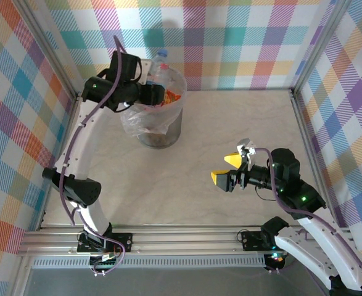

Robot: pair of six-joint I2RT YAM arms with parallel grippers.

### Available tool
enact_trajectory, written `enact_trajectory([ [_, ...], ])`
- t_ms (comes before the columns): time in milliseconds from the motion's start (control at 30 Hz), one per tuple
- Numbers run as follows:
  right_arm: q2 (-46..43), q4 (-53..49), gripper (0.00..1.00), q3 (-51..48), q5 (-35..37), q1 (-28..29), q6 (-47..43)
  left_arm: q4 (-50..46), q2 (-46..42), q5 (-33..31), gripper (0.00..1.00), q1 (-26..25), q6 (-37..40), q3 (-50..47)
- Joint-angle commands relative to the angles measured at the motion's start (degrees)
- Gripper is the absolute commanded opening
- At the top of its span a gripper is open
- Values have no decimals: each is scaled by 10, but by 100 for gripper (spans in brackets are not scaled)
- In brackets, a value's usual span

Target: Put the plastic bottles in the bin

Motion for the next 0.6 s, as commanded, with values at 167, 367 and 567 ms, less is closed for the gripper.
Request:
enact_trajectory([
  [167,7,-5,100,22,2,2,-11,-46,42,-61,67,9,-16,54],
  [367,7,-7,100,22,4,2,-10,-92,84,-96,67,9,-21,103],
  [567,12,-6,100,21,5,2,-11,-132,119,-102,67,9,-26,140],
])
